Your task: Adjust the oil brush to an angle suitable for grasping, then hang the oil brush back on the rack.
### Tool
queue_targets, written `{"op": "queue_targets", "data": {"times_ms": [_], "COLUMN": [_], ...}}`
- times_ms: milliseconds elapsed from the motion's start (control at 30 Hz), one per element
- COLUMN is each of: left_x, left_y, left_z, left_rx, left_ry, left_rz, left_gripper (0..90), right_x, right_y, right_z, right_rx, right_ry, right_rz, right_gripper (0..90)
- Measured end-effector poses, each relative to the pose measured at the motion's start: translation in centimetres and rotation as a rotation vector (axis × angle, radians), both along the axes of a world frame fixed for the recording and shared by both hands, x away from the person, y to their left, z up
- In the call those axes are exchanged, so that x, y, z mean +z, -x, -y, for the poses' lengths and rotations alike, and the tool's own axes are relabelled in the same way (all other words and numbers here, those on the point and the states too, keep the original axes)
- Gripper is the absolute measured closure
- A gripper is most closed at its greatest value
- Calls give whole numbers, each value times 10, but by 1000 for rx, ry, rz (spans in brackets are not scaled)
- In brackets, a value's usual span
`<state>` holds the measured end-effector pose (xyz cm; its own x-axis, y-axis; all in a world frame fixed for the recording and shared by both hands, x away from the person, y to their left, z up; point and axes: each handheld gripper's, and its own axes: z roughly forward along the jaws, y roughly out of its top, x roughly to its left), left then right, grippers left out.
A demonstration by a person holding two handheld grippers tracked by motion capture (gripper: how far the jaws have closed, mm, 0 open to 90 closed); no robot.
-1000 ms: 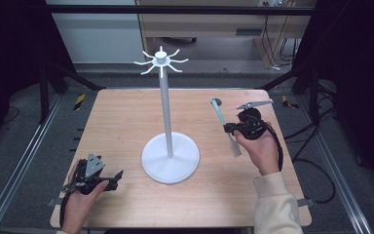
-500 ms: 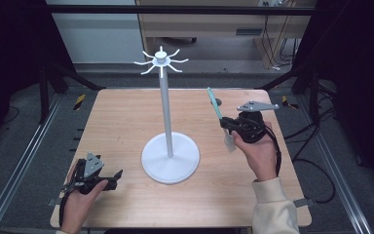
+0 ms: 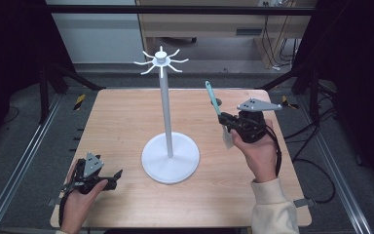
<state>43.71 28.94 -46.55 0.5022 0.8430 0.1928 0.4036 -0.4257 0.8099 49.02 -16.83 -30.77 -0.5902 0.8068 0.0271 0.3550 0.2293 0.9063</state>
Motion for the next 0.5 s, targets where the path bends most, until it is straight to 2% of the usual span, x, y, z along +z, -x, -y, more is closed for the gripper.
{"op": "queue_targets", "data": {"times_ms": [267,500], "left_x": [0,0], "left_y": [0,1], "left_z": [0,1], "left_rx": [0,-5], "left_ry": [0,-5], "left_rz": [0,0], "left_gripper": [49,49], "right_x": [17,28], "right_y": [13,23], "right_z": [-3,-5], "right_rx": [19,33], "right_ry": [-22,-39], "right_rz": [83,125], "right_gripper": [827,827]}}
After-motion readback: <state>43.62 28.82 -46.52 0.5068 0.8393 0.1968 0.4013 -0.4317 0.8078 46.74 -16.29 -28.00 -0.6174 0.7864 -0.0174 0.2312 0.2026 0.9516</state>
